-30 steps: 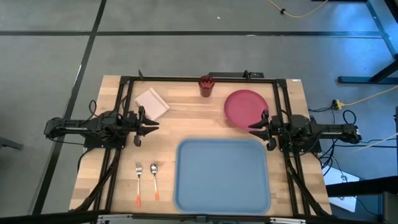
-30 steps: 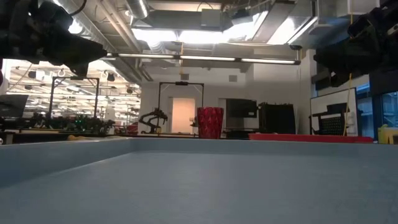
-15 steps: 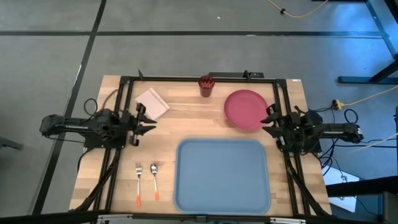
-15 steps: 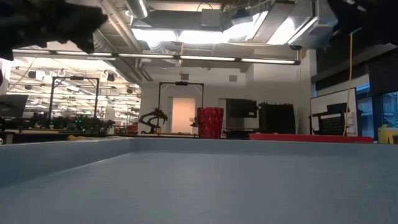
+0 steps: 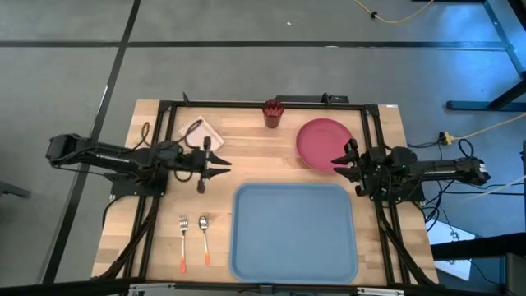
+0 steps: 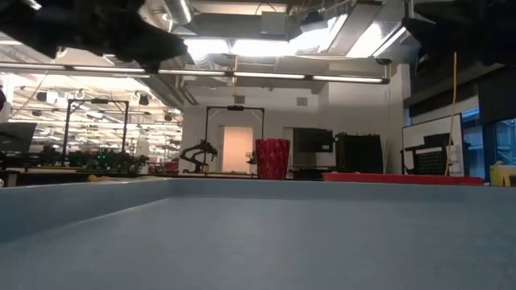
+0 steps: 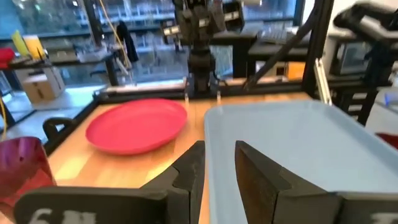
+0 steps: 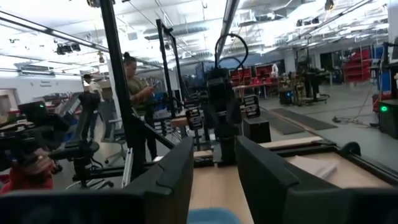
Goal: Pick and place plate/cup/fork/spoon on tray
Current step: Put the pink plate on the serving tray
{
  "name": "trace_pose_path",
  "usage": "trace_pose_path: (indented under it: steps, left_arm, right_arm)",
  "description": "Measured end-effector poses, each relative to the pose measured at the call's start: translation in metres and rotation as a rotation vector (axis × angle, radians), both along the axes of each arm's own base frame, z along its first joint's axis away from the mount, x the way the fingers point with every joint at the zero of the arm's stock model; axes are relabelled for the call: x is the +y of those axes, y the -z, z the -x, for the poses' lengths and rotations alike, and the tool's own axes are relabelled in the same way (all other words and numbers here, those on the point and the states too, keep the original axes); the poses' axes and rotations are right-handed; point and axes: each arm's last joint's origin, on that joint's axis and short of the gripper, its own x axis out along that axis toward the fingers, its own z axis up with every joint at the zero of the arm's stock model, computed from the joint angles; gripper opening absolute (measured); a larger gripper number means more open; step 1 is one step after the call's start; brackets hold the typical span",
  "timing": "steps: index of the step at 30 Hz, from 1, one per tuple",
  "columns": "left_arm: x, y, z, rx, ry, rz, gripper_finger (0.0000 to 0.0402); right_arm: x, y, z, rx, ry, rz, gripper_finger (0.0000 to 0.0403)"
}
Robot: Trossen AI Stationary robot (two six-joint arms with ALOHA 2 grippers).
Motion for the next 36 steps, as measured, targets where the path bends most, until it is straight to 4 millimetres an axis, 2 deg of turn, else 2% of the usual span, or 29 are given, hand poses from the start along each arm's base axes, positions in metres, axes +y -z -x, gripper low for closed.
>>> trace_pose_path:
  steps: [6, 11, 15, 20, 24, 28, 31, 36]
  left_arm:
    - [0.0, 0.004, -0.02, 0.079, 0.001, -0.011, 0.0081]
    - [0.001, 0.008, -0.025, 0.106, 0.001, -0.01, 0.0081]
    - [0.0, 0.007, -0.026, 0.111, 0.027, 0.115, 0.0081]
    - [-0.002, -0.009, -0.033, 0.139, 0.043, 0.144, 0.0082]
    - [-0.002, -0.017, -0.039, 0.164, 0.06, 0.049, 0.0082]
    - [-0.001, -0.013, -0.038, 0.234, 0.04, -0.024, 0.0082]
    - [0.001, -0.009, -0.037, 0.272, -0.045, -0.016, 0.0082]
    - [0.003, -0.006, -0.036, 0.306, -0.1, 0.003, 0.0082]
  right_arm:
    - [0.0, -0.002, 0.0, -0.011, -0.025, -0.064, 0.0125]
    - [0.002, -0.002, 0.001, -0.012, -0.081, -0.057, 0.0125]
    - [0.006, -0.001, 0.0, 0.015, -0.224, -0.074, 0.0125]
    - [0.007, -0.011, -0.007, 0.055, -0.214, -0.082, 0.0125]
    - [0.006, -0.02, -0.021, 0.305, -0.102, -0.052, 0.0125]
    - [-0.001, -0.021, -0.036, 0.678, 0.184, 0.008, 0.0125]
    - [-0.005, -0.018, -0.045, 0.878, 0.348, 0.039, 0.0125]
    - [-0.005, -0.002, -0.061, 1.05, 0.377, 0.062, 0.0125]
